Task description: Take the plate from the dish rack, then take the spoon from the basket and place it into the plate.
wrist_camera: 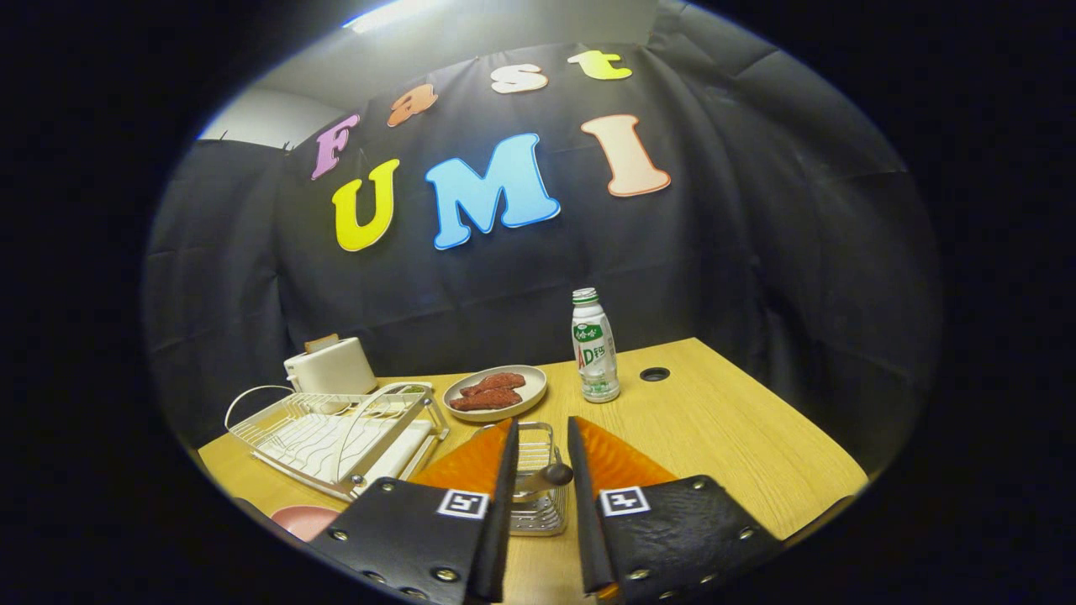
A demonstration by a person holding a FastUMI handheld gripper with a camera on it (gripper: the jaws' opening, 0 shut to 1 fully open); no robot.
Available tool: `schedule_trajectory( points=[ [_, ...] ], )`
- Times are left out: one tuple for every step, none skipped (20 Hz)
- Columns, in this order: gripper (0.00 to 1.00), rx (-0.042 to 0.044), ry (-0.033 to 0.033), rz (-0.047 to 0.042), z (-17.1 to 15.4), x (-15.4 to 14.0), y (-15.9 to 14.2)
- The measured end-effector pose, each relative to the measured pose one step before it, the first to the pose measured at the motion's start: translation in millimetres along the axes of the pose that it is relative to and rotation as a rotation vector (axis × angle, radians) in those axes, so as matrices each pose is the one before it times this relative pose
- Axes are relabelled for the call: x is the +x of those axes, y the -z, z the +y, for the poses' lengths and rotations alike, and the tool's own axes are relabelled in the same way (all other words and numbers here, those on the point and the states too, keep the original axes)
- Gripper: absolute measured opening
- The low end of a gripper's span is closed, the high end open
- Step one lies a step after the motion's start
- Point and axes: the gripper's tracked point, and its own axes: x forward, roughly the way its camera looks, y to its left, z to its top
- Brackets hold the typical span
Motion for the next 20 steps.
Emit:
schedule_trajectory(
  points=[
    [0.28, 0.00062, 0.01676, 0.00715, -1.88, 2.54, 3.45],
    [0.17, 0.01595, -0.01152, -0.00059, 1.9, 0.77, -3.35],
    [0.16, 0.00977, 0.00352, 0.01375, 0.21, -0.69, 0.22],
    [0.16, -0.00233, -0.0009, 0.00155, -1.45, 0.21, -2.19],
    [0.12, 0.00747, 0.02409, 0.00515, -2.86, 4.0, -0.19],
    [0.08, -0.00119, -0.00332, 0.02337, 2.89, -1.23, 1.64],
    [0.08, -0.00698, -0.00567, 0.00958, 4.53, -0.82, -1.55],
    [0.08, -0.01925, 0.01716, 0.00245, -0.52, 0.3, -3.29],
    [0.04, -0.02959, 0.00115, 0.00945, 3.27, 2.24, -8.48],
    [0.04, -0.01989, -0.00974, 0.00453, 3.43, -2.52, -5.81],
    [0.04, -0.01332, -0.00923, 0.00527, 6.06, -0.94, -6.05],
    [0.04, -0.00535, -0.00544, 0.00876, 3.02, 0.22, -2.99],
    [0.04, -0.00448, 0.00302, 0.00862, 1.2, 0.15, -1.57],
    [0.04, -0.0045, 0.00492, 0.0079, -0.07, -0.35, -2.74],
    [0.04, -0.00156, 0.00534, 0.0049, 0.97, 0.03, -1.62],
    [0.04, 0.00127, -0.00134, 0.0029, 1.12, -0.21, -3.27],
    [0.04, 0.00138, -0.00344, 0.00363, 2.01, -0.19, -2.2],
    [0.04, 0.00071, -0.00704, 0.00458, 2.78, -0.68, -3.52],
    [0.04, -0.00052, -0.01031, 0.00431, 3.31, -1.38, -2.32],
    [0.02, -0.00555, 0.00116, 0.00358, 1.0, -1.08, -3.55]
  ],
)
